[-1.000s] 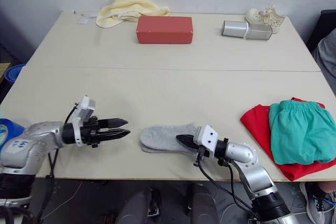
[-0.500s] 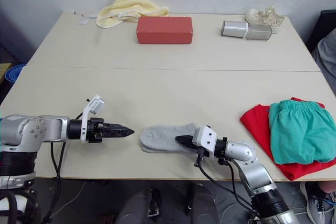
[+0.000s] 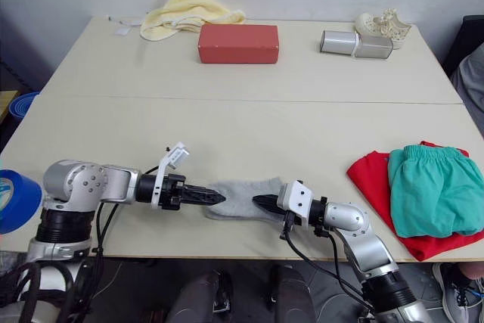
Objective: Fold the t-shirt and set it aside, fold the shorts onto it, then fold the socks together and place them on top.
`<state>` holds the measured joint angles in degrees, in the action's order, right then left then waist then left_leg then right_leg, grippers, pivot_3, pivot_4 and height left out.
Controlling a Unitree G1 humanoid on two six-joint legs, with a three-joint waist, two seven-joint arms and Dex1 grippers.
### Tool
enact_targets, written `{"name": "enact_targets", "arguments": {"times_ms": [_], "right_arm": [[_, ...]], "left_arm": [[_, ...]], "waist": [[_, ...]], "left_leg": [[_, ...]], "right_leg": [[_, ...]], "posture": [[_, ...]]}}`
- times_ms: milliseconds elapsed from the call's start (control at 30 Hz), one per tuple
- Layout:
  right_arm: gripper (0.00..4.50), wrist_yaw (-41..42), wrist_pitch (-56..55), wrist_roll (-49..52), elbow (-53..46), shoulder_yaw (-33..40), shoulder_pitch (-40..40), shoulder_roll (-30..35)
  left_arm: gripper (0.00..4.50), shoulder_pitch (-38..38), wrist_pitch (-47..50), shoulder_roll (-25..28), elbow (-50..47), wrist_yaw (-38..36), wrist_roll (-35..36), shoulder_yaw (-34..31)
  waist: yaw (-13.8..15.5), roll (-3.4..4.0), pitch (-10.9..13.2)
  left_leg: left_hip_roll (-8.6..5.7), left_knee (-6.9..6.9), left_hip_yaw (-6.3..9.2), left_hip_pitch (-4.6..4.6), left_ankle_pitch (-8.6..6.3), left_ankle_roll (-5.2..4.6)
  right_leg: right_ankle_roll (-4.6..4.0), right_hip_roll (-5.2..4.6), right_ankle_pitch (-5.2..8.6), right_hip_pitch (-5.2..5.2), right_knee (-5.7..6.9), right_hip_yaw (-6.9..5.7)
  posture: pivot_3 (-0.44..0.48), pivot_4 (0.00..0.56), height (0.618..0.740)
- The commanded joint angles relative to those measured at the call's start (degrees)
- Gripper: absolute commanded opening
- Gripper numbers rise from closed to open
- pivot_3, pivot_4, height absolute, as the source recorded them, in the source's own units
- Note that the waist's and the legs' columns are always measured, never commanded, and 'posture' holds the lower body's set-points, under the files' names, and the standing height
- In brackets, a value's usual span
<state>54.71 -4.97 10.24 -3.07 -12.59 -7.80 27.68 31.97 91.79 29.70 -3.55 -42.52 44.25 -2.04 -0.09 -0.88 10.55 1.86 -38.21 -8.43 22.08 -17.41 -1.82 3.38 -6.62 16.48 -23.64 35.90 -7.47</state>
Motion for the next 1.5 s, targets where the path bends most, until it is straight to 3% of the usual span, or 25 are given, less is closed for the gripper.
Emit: {"name": "enact_targets", "arguments": {"times_ms": [33,100,533,800,1133,1300,1500], "right_arm": [[0.00,-0.3,-0.1,-0.3,0.2,0.1,0.0,0.1],[0.00,-0.3,-0.1,-0.3,0.2,0.1,0.0,0.1],[0.00,-0.9,-0.2,-0.5,-0.2,-0.1,0.7,-0.1],[0.00,-1.5,1.1,-0.3,-3.5,-0.4,2.8,0.6],[0.00,-2.2,1.1,-1.3,-2.9,-0.9,3.2,0.4],[0.00,-2.7,1.2,-1.7,-3.0,-0.9,3.6,0.6],[0.00,-4.1,2.9,-1.5,-6.8,0.8,5.0,2.0]], "left_arm": [[4.30,0.7,0.7,-0.6,0.8,0.0,1.8,-0.6],[3.99,0.9,0.5,-0.3,0.7,-0.1,1.6,-0.5],[0.04,-1.7,-4.0,-1.2,-0.5,2.3,0.5,-0.6],[0.01,0.0,-5.0,2.8,-2.9,1.0,2.4,-2.8],[0.01,10.1,-10.4,4.3,-2.1,-4.2,0.5,8.8],[0.01,16.2,-14.3,1.5,-0.5,-7.5,-1.4,16.4],[0.01,18.2,-20.7,-2.3,2.1,-11.5,-4.7,22.3]], "waist": [[0.0,0.00,0.0],[0.0,0.00,0.0],[0.0,0.00,0.0],[-0.1,0.00,0.0],[0.0,0.00,0.0],[0.0,0.00,0.0],[0.0,0.00,0.0]], "left_leg": [[0.00,0.00,0.00,0.00,0.01,0.01],[0.01,0.00,0.00,0.00,0.02,0.03],[0.01,0.01,0.00,0.00,0.02,0.04],[0.03,0.02,0.01,0.01,0.00,0.06],[0.02,0.03,0.00,0.02,-0.06,0.21],[0.01,0.03,-0.02,0.02,0.03,0.07],[0.01,0.02,-0.03,0.03,0.05,0.05]], "right_leg": [[0.00,0.00,0.00,0.00,0.01,0.00],[0.00,0.01,0.00,-0.01,0.01,0.00],[0.00,0.00,0.00,-0.01,0.00,0.01],[0.00,0.00,0.00,-0.03,0.00,0.01],[0.00,0.01,0.00,-0.04,-0.01,0.00],[0.00,0.05,0.00,-0.03,-0.01,0.00],[0.00,0.07,0.00,-0.04,-0.01,0.00]], "posture": [[0.000,0.150,0.740],[0.000,0.150,0.740],[0.000,0.150,0.740],[0.000,0.150,0.740],[0.000,0.150,0.740],[0.000,0.150,0.740],[0.000,0.150,0.740]]}}
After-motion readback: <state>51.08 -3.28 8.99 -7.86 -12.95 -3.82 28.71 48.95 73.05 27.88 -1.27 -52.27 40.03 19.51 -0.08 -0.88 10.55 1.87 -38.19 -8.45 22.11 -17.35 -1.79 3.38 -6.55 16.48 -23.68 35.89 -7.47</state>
